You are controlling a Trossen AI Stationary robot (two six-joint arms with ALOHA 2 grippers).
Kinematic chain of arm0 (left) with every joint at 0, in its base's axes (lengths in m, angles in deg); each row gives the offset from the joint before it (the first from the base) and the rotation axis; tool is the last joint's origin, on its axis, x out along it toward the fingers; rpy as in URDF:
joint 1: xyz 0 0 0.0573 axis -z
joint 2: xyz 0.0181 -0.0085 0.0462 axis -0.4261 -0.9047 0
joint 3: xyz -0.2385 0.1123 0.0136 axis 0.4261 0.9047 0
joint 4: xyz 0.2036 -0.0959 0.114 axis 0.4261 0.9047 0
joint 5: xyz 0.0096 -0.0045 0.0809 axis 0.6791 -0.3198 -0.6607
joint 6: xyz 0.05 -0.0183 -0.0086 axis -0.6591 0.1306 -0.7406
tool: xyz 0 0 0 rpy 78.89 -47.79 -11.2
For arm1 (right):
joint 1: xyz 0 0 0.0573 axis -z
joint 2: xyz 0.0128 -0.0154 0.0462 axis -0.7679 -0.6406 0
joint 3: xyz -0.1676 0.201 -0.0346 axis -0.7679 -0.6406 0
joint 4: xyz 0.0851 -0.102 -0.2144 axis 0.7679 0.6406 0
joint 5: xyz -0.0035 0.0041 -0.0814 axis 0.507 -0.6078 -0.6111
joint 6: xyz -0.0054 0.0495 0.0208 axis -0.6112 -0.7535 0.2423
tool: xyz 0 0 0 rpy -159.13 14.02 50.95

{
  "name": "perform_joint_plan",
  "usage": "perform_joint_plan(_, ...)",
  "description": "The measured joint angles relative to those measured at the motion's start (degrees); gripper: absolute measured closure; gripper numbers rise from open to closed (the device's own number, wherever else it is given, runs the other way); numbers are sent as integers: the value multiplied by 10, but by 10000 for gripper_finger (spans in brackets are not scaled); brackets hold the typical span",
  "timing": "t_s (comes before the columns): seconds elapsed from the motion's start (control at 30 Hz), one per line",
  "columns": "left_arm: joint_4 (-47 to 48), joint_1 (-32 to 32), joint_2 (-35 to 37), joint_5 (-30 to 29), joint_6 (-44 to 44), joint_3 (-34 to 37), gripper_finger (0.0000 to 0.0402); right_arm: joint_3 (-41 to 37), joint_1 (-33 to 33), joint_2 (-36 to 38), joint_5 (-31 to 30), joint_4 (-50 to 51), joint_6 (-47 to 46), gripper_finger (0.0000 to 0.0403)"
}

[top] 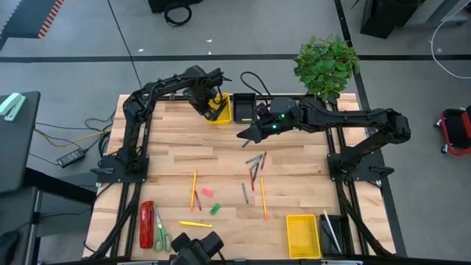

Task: Sort crayons/erasers/pens/pencils in bins
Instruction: Adjust the top yellow bin

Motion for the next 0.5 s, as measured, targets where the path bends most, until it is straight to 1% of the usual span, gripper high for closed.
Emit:
perform_joint_plan(0.1,37,0,0,0,0,-19,289,0,0,0,1,2,0,276)
perform_joint_plan(0.17,74,4,0,13,0,-39,288,0,0,0,2,5,0,276)
perform_joint_plan(0.23,108,8,6,51,0,-52,288,0,0,0,2,6,0,276)
perform_joint_plan(0.37,130,29,29,166,20,-60,294,0,0,0,2,10,1,276)
perform_joint_plan(0.43,126,46,33,187,33,-60,299,0,0,0,0,9,1,276)
perform_joint_plan(0.5,106,63,33,183,57,-59,305,0,0,0,-11,12,-4,276)
